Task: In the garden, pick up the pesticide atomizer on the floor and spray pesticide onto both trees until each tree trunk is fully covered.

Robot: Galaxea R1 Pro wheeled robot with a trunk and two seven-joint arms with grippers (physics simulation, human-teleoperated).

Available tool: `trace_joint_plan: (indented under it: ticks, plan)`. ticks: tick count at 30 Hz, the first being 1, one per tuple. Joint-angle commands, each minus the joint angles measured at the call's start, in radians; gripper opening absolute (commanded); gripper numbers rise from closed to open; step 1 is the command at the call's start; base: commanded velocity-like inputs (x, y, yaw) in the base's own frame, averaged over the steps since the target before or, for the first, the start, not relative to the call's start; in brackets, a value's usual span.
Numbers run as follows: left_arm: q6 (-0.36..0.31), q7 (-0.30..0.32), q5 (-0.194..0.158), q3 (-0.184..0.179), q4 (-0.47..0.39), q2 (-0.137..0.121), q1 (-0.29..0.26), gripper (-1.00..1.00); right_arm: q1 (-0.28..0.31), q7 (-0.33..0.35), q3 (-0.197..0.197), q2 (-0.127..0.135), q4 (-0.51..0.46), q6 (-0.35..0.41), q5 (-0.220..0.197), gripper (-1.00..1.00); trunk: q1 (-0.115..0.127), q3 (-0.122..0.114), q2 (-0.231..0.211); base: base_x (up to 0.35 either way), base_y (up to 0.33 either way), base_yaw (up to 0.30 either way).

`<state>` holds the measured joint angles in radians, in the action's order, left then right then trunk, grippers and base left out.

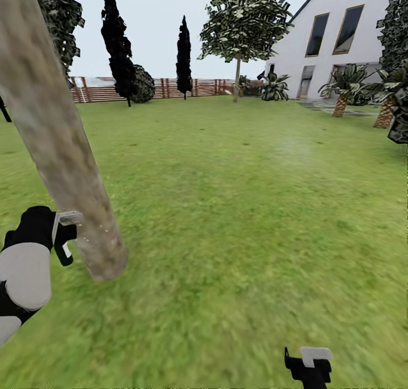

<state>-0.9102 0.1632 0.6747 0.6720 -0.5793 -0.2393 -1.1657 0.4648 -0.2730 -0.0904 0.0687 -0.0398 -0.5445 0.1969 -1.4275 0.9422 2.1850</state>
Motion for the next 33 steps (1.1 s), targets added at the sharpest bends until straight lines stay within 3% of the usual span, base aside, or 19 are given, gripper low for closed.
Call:
trace_joint_plan:
  ticks: [1, 3, 5, 8, 12, 24, 33]
  plan:
    - [0.0, 0.0, 0.0, 0.0, 0.0, 0.0, 0.001, -1.0, 0.0, 0.0, 0.0, -0.001, 0.0, 0.0, 0.0, 1.0, 0.0, 0.0, 0.0, -0.027, -0.273, 0.0]
    - [0.0, -0.001, 0.0, -0.001, 0.001, 0.0, 0.001, -1.0, 0.0, 0.0, 0.0, -0.001, 0.0, 0.0, 0.0, 1.0, 0.0, 0.0, 0.0, -0.01, -0.273, 0.073]
    - [0.001, -0.002, 0.001, -0.034, 0.001, 0.0, 0.001, -1.0, 0.0, 0.0, 0.0, -0.001, 0.0, 0.0, -0.001, 1.0, 0.0, 0.0, 0.0, -0.001, -0.273, 0.242]
    - [0.001, -0.002, 0.002, -0.052, 0.001, 0.0, 0.002, -1.0, 0.0, 0.0, 0.0, -0.001, 0.0, 0.0, -0.001, 1.0, 0.0, 0.0, 0.0, 0.016, -0.273, 0.271]
    - [0.001, -0.002, 0.002, -0.054, 0.008, 0.0, 0.004, -1.0, 0.0, 0.0, 0.0, -0.001, 0.0, 0.0, -0.001, 1.0, 0.0, 0.0, 0.0, 0.158, -0.244, 0.224]
    - [0.002, -0.004, 0.002, -0.054, 0.016, -0.001, 0.005, -1.0, 0.0, 0.0, 0.0, -0.001, 0.0, 0.0, -0.001, 1.0, 0.0, 0.0, 0.0, 0.142, -0.248, 0.013]
    - [0.005, -0.004, 0.002, -0.054, 0.012, -0.018, 0.04, -1.0, 0.0, 0.0, 0.001, -0.001, 0.001, 0.0, -0.001, 1.0, 0.0, 0.0, 0.0, 0.137, -0.255, 0.249]
